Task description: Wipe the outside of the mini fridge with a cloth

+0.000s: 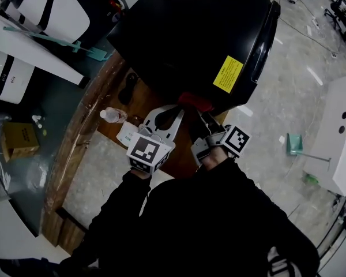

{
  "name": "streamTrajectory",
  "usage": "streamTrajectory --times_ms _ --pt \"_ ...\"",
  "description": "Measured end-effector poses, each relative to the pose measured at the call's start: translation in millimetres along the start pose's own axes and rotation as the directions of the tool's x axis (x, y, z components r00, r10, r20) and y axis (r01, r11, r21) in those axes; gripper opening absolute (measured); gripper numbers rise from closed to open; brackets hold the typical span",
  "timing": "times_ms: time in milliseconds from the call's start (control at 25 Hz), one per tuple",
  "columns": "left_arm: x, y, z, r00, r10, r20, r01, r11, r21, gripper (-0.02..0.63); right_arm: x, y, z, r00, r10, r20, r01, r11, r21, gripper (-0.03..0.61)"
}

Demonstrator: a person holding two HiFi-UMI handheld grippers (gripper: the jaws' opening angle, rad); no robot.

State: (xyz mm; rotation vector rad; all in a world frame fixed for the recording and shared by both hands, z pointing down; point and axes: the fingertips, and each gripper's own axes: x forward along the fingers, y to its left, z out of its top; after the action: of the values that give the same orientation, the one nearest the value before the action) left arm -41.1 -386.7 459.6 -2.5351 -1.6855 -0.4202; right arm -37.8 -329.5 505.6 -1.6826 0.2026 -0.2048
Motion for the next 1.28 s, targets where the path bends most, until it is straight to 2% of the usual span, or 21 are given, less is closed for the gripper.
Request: streamTrajectory --times_ms 160,480,640,920,1080,1280 --pt "8 12 -47 0.999 0.027 -0.039 -0.029 0.999 -0.026 0.006 5 -48 -8 0.997 -0.079 -0.020 0.079 0.997 0.017 0.081" --pt "40 15 -143 0.985 0.011 -0.171 -0.025 0.996 -0.085 0.006 3 -148 -20 0.969 -0.243 -0.054 0.245 0.969 0.043 0.081" --pt "54 16 -194 0.964 0.014 -0.267 -0.036 0.996 -0.076 0.006 2 -196 -24 0.964 -0.259 -0.053 0.262 0.963 0.060 0.081" --pt "77 19 -268 0.925 0.004 -0.380 -0.066 0.987 -0.149 0.006 -6 -280 -28 0.923 -0.376 -0.081 0.380 0.924 0.035 0.081" --pt "79 13 -292 0.909 0.001 -0.417 -0.092 0.976 -0.197 0.006 -13 -313 -30 0.901 -0.425 -0.088 0.428 0.903 0.021 0.081" --pt "75 6 -292 0.911 0.011 -0.413 -0.112 0.968 -0.224 0.006 -15 -325 -32 0.893 -0.437 -0.107 0.441 0.898 0.012 0.077"
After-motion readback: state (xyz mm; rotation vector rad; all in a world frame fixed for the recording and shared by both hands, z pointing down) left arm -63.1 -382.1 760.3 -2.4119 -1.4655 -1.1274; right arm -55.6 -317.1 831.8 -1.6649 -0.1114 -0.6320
